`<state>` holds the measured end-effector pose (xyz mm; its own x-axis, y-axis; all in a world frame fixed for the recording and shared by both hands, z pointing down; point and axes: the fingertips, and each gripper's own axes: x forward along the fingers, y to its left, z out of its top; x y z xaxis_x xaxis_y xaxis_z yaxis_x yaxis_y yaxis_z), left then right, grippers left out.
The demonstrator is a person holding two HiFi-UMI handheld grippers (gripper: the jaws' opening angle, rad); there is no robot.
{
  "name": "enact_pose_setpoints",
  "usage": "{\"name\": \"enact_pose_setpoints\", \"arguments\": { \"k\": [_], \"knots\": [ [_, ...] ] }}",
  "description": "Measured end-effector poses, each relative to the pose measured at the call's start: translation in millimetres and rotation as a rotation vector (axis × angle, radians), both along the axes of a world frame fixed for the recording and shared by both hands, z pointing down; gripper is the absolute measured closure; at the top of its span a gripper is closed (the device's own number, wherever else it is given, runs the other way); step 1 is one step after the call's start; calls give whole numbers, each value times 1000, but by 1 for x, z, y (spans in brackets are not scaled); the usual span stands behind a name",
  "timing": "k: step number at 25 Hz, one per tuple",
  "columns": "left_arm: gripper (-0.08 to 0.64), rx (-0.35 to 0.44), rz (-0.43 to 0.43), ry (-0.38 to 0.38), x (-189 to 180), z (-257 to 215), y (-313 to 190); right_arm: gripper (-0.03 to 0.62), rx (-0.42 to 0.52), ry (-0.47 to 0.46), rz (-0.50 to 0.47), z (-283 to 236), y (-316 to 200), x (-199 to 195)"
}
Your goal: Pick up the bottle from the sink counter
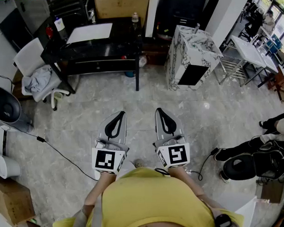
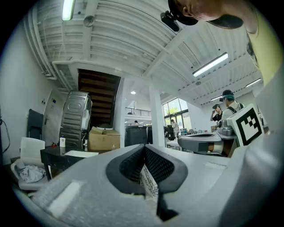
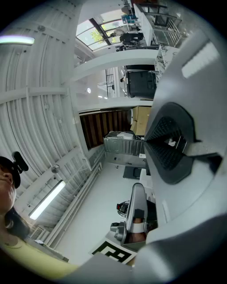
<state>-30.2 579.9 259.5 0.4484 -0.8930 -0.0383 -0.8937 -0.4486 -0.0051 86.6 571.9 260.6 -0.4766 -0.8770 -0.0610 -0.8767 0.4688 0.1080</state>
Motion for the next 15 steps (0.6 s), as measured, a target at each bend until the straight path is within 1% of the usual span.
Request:
{"name": "enact_pose_setpoints", "arguments": {
  "k": [3, 7, 10, 11, 12, 13, 15],
  "knots": [
    [557, 5, -9, 4, 6, -3, -2, 592, 9, -16, 1, 1, -2, 8],
    [557, 11, -2, 0, 11, -1, -9, 592, -17, -57, 11, 9, -12, 15],
    [557, 6, -2, -7, 13, 5, -21, 592, -14, -54, -1, 13, -22, 14],
    [544, 2, 0, -8, 14, 9, -27, 592, -14, -52, -4, 14, -28, 12],
    [473, -4, 5, -9, 14, 14, -33, 592, -16, -50, -7, 17, -34, 11],
    [446, -11, 11, -8, 13, 19, -41, 592, -18, -47, -10, 19, -41, 8],
    [446, -23, 21, -4, 9, 24, -59, 592, -22, -40, -13, 23, -58, 1]
  ]
}}
